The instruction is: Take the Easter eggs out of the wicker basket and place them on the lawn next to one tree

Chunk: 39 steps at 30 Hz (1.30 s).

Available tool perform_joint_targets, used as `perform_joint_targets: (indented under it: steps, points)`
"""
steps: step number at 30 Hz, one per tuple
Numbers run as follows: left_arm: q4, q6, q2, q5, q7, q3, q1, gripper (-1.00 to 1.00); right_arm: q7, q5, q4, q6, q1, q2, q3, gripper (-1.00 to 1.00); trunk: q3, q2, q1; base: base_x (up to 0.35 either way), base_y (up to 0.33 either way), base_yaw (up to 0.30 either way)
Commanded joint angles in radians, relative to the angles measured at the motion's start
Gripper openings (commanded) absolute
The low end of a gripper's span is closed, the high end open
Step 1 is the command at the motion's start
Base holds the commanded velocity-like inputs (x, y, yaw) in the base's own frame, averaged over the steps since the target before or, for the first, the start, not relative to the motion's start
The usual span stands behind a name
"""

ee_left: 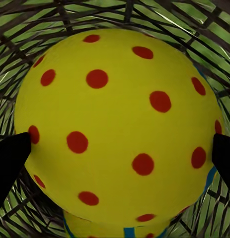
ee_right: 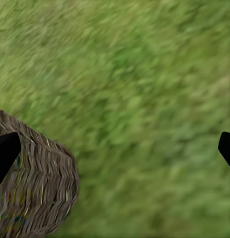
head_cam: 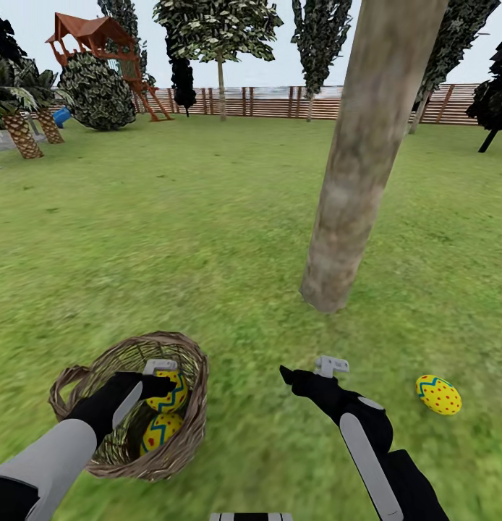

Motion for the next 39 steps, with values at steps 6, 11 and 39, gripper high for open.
perform_joint_targets:
  steps: [6, 11, 39]
  points:
    - [-0.001, 0.02, 0.002, 0.004, 0.0, -0.005, 0.0, -1.0, -0.01, -0.01, -0.001, 0.003, -0.001, 0.002, 0.002, 1.0, 0.015, 0.001, -0.002, 0.0, 0.0, 0.0]
    - [-0.003, 0.035, 0.002, 0.003, 0.0, -0.006, 0.0, -1.0, -0.01, -0.01, -0.001, 0.003, -0.001, 0.002, 0.002, 1.0, 0.018, 0.001, -0.002, 0.0, 0.0, 0.0]
    - [-0.001, 0.104, 0.0, -0.068, 0.001, -0.004, -0.002, -1.0, -0.01, -0.01, -0.001, 0.003, -0.001, 0.002, 0.002, 1.0, 0.096, 0.005, -0.011, 0.0, 0.0, 0.0]
